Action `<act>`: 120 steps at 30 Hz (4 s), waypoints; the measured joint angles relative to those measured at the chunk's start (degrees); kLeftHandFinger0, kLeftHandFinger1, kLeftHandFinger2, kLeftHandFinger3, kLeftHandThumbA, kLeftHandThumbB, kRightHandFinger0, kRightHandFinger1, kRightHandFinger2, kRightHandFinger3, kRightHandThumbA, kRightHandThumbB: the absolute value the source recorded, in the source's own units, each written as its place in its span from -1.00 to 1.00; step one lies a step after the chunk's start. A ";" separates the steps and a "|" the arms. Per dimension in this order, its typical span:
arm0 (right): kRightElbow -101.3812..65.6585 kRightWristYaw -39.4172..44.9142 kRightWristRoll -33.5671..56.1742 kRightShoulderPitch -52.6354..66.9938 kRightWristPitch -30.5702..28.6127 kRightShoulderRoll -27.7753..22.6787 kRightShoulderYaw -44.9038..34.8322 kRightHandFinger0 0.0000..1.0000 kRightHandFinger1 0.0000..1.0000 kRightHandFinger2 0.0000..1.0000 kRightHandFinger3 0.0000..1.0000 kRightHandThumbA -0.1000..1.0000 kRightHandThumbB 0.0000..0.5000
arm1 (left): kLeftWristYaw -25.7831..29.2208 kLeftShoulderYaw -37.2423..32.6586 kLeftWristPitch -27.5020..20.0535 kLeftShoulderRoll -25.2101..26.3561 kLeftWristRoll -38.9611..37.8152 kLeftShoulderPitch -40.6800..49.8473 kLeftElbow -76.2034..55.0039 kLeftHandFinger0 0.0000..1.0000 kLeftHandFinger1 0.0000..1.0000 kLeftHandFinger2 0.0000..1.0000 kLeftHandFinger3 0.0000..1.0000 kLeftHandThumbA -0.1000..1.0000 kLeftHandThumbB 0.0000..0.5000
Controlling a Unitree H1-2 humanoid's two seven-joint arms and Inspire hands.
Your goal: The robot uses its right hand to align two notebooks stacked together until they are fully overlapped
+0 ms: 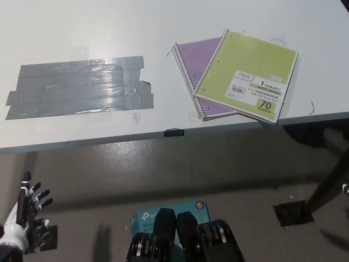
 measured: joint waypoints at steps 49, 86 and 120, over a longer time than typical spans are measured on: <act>28.98 8.40 -40.71 -48.47 5.27 7.74 16.22 1.00 1.00 1.00 1.00 1.00 0.84 | -1.70 -4.43 1.16 0.08 0.10 5.53 -2.97 0.46 0.54 0.69 1.00 1.00 -0.11; 33.45 7.03 -42.04 -41.13 5.54 14.53 22.78 1.00 1.00 1.00 1.00 1.00 0.59 | -2.73 -7.54 -0.10 0.06 1.25 7.36 -2.88 0.45 0.65 0.72 1.00 1.00 0.11; 27.56 10.71 -46.72 -34.92 4.14 10.31 38.55 1.00 1.00 1.00 1.00 1.00 1.00 | -6.99 -10.61 -3.64 0.95 1.87 6.55 -1.52 0.25 0.48 0.73 1.00 1.00 1.00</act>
